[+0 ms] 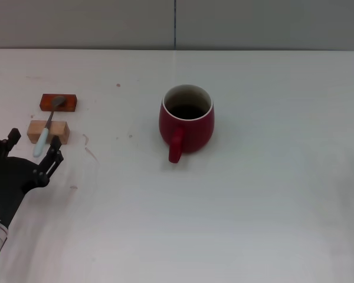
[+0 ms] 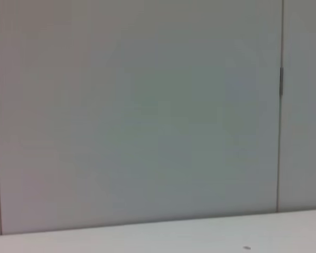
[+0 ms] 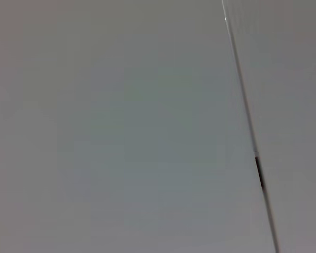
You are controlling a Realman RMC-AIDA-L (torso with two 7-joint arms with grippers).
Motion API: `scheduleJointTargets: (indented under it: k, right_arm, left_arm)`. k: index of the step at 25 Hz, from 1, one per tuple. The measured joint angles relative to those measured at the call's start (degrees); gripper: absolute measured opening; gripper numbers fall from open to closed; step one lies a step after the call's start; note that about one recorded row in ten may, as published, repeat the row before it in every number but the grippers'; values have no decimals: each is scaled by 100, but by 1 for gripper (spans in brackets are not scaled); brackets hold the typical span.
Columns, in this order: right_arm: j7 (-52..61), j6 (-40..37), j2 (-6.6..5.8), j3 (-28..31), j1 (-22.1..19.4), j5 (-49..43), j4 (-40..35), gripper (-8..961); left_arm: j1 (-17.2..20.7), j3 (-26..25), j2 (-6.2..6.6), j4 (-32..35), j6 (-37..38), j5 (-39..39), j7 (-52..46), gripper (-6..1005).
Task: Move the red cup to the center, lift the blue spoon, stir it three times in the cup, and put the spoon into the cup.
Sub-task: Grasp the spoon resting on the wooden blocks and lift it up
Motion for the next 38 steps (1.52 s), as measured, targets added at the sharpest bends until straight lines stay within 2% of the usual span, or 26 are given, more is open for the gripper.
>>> scheduleJointTargets:
  k: [20, 38]
  right_arm:
    - [0, -4, 2, -10, 19, 0, 9, 3]
    - [0, -49, 2, -8, -2, -33, 0, 35]
  left_arm:
    - [-235, -40, 10, 5, -645, -32, 17, 780]
    - [-243, -46, 6, -7, -755, -39, 160, 757]
